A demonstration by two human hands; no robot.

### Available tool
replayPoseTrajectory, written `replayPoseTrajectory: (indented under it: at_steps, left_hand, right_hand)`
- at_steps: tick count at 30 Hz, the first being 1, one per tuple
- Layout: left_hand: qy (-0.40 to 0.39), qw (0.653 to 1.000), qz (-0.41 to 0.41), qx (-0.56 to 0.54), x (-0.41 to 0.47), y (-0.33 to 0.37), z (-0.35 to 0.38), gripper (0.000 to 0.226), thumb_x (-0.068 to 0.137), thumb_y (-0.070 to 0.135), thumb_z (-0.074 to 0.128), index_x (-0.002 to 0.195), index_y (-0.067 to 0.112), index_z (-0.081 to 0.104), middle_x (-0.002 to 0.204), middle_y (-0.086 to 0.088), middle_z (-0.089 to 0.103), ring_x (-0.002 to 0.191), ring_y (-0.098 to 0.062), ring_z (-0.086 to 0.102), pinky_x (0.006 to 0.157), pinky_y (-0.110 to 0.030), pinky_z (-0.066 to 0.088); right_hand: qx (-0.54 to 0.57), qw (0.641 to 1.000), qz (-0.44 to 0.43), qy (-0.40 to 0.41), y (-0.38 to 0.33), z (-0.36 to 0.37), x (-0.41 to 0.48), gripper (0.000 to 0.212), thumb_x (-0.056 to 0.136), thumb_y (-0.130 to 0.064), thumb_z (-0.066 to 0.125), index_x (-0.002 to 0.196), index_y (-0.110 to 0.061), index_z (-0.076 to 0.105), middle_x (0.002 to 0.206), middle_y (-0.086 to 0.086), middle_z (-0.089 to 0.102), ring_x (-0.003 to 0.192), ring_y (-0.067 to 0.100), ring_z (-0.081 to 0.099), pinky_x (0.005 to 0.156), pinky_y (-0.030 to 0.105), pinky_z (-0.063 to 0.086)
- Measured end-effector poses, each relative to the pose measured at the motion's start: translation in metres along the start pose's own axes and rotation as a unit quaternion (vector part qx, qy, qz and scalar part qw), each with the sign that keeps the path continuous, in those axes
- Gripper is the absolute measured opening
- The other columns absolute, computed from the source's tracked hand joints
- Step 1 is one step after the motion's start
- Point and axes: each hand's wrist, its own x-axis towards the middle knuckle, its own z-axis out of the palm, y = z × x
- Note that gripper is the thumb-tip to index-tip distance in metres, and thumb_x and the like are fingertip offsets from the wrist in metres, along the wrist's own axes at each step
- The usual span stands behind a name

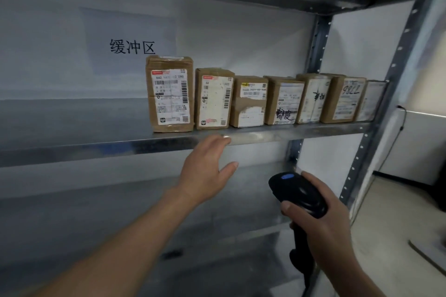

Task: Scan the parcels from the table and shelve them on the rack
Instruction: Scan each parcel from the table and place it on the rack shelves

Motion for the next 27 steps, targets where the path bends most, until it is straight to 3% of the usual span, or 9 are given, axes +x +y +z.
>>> replayPoseTrajectory:
  at_steps: [4, 7, 11, 14, 16, 19, 23, 27]
  left_hand:
    - [-0.095, 0.994, -0.005, 0.058, 0.009, 0.039, 0.044, 0.059, 0.094, 0.040, 0.065, 0.142, 0.007, 0.052, 0.143, -0.010, 0.051, 0.131, -0.027, 0.047, 0.106, -0.033, 0.038]
    - [-0.156, 0.985, 0.003, 0.077, 0.018, 0.084, 0.082, 0.061, 0.096, 0.043, 0.060, 0.145, 0.010, 0.047, 0.147, -0.008, 0.045, 0.135, -0.024, 0.042, 0.110, -0.035, 0.035]
    - [-0.215, 0.973, 0.025, 0.087, 0.027, 0.158, 0.138, 0.063, 0.099, 0.049, 0.053, 0.147, 0.010, 0.043, 0.149, -0.007, 0.042, 0.136, -0.023, 0.039, 0.111, -0.036, 0.036]
    - [-0.248, 0.964, 0.043, 0.082, 0.033, 0.220, 0.180, 0.063, 0.097, 0.053, 0.052, 0.145, 0.012, 0.044, 0.147, -0.006, 0.043, 0.132, -0.023, 0.043, 0.105, -0.035, 0.039]
    - [-0.265, 0.960, 0.060, 0.076, 0.037, 0.261, 0.207, 0.066, 0.097, 0.057, 0.051, 0.146, 0.015, 0.042, 0.147, -0.003, 0.043, 0.130, -0.021, 0.044, 0.102, -0.035, 0.041]
    - [-0.283, 0.953, 0.083, 0.065, 0.041, 0.318, 0.243, 0.071, 0.098, 0.058, 0.048, 0.152, 0.015, 0.035, 0.154, -0.004, 0.038, 0.136, -0.022, 0.040, 0.110, -0.038, 0.038]
    - [-0.297, 0.946, 0.115, 0.054, 0.041, 0.388, 0.285, 0.073, 0.099, 0.059, 0.047, 0.155, 0.016, 0.030, 0.158, -0.003, 0.033, 0.143, -0.021, 0.035, 0.114, -0.038, 0.035]
    - [-0.319, 0.936, 0.142, 0.043, 0.038, 0.445, 0.326, 0.071, 0.098, 0.059, 0.047, 0.152, 0.015, 0.035, 0.156, -0.004, 0.037, 0.141, -0.022, 0.037, 0.111, -0.038, 0.037]
  right_hand:
    - [-0.010, 0.999, -0.006, 0.035, 0.016, -0.057, -0.003, 0.063, 0.057, -0.026, 0.088, 0.106, -0.056, 0.065, 0.102, -0.017, 0.074, 0.093, 0.019, 0.073, 0.085, 0.054, 0.060]
    - [-0.029, 0.998, -0.011, 0.048, 0.022, -0.112, -0.009, 0.062, 0.060, -0.021, 0.090, 0.095, -0.066, 0.065, 0.096, -0.025, 0.073, 0.086, 0.007, 0.071, 0.083, 0.045, 0.060]
    - [-0.026, 0.994, 0.015, 0.109, 0.036, -0.194, -0.017, 0.063, 0.052, -0.038, 0.084, 0.111, -0.048, 0.064, 0.098, -0.018, 0.072, 0.091, 0.020, 0.072, 0.078, 0.051, 0.062]
    - [-0.037, 0.988, 0.028, 0.144, 0.044, -0.259, -0.024, 0.065, 0.047, -0.051, 0.080, 0.110, -0.054, 0.061, 0.100, -0.018, 0.071, 0.093, 0.020, 0.071, 0.084, 0.056, 0.060]
    - [-0.048, 0.984, 0.026, 0.169, 0.048, -0.302, -0.028, 0.063, 0.049, -0.051, 0.080, 0.110, -0.056, 0.062, 0.100, -0.017, 0.071, 0.092, 0.023, 0.071, 0.082, 0.057, 0.060]
    - [-0.063, 0.977, 0.024, 0.201, 0.053, -0.363, -0.035, 0.072, 0.051, -0.049, 0.081, 0.120, -0.039, 0.065, 0.099, -0.006, 0.072, 0.091, 0.025, 0.071, 0.079, 0.057, 0.061]
    - [-0.073, 0.966, 0.026, 0.248, 0.061, -0.432, -0.049, 0.060, 0.056, -0.033, 0.083, 0.112, -0.041, 0.064, 0.101, -0.001, 0.070, 0.085, 0.031, 0.070, 0.065, 0.044, 0.061]
    - [-0.078, 0.955, 0.039, 0.284, 0.074, -0.491, -0.062, 0.077, 0.051, -0.046, 0.084, 0.124, -0.034, 0.064, 0.109, -0.003, 0.069, 0.095, 0.026, 0.070, 0.080, 0.055, 0.061]
